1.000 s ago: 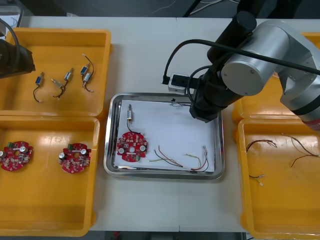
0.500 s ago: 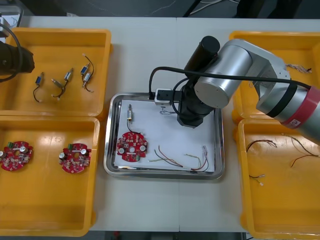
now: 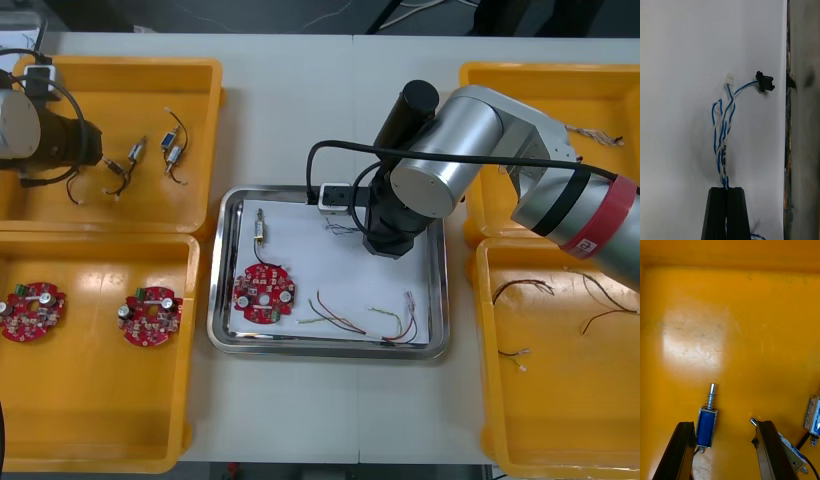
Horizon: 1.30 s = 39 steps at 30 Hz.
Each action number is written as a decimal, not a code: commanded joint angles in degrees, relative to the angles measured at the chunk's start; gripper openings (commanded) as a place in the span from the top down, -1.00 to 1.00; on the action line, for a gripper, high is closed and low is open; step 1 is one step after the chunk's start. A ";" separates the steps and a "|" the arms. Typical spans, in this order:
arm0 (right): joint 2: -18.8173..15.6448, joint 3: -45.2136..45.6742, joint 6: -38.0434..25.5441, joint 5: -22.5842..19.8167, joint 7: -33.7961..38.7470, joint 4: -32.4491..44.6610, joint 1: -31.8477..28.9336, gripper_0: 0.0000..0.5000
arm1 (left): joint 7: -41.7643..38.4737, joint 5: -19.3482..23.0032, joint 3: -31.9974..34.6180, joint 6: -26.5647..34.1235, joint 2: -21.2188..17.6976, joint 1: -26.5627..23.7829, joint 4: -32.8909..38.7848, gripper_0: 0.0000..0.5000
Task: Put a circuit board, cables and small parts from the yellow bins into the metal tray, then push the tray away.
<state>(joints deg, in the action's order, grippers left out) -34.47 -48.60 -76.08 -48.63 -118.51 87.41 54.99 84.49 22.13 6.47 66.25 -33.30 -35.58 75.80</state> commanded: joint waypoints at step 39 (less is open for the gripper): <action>0.10 13.53 -12.86 -3.23 -3.48 3.47 2.93 -1.00 | 7.44 0.10 1.88 -5.08 -0.80 0.25 -5.75 -0.57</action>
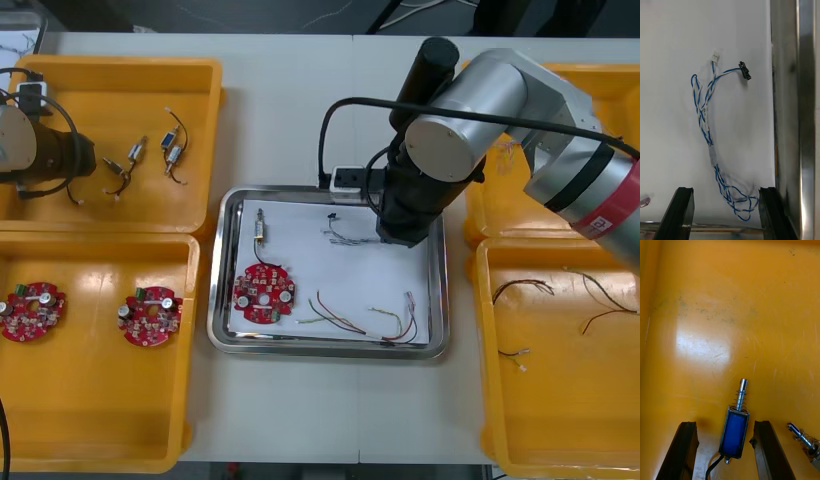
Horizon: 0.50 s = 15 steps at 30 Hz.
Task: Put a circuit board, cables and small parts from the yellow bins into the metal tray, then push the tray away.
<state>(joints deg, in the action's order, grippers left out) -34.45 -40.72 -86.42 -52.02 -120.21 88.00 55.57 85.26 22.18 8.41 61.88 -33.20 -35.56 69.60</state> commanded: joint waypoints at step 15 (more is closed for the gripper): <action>1.67 24.11 -20.63 1.40 12.01 4.90 2.26 -1.00 | 6.33 0.32 -0.06 -0.79 -0.11 0.23 0.45 1.00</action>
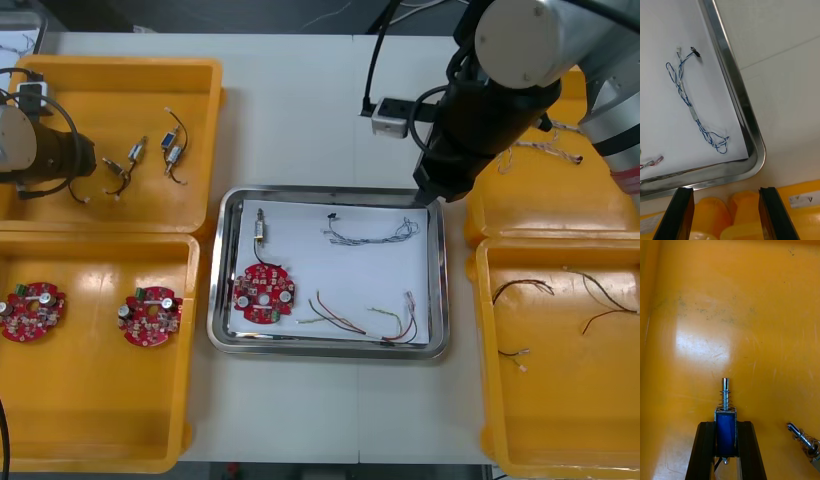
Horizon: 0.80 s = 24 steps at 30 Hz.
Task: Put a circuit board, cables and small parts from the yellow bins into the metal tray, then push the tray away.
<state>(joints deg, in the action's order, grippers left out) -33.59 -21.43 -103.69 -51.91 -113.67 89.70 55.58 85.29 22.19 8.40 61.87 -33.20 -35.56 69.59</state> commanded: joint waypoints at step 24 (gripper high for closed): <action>-2.09 21.25 -6.31 9.29 36.77 19.55 -10.31 -1.00 | -1.97 0.75 5.58 31.03 -0.37 -0.47 24.27 1.00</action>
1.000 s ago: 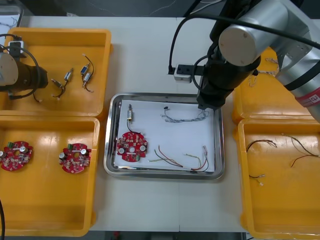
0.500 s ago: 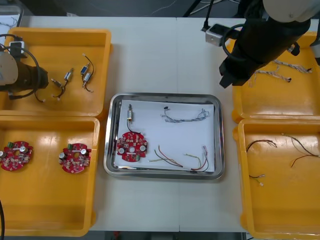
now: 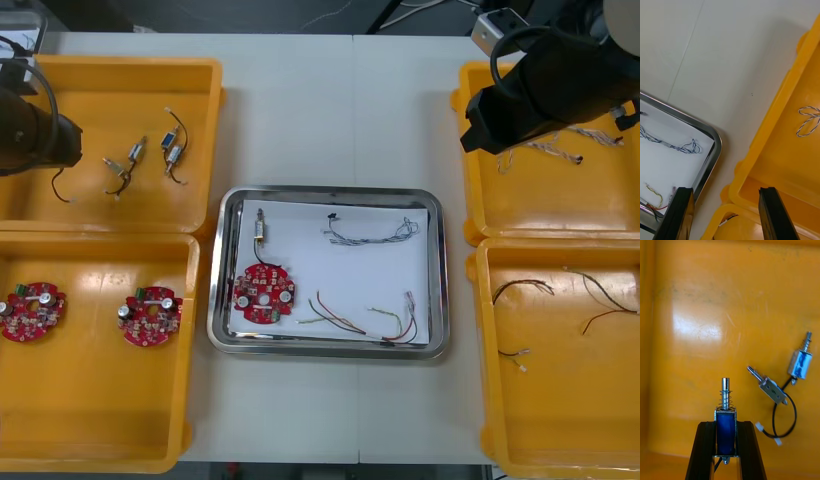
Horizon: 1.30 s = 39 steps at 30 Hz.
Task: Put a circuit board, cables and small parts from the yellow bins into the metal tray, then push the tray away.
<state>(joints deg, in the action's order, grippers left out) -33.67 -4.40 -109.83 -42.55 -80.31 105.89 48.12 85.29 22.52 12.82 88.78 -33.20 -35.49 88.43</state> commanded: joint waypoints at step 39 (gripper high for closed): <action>-16.42 26.55 -0.17 -9.22 12.02 15.22 -31.42 -1.00 | -41.69 -6.52 -35.24 19.33 17.47 -12.85 18.09 1.00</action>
<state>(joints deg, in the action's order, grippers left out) -47.60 19.31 -109.83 -51.03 -67.79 119.37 18.96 48.00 16.60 -19.80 108.13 -18.13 -45.80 104.67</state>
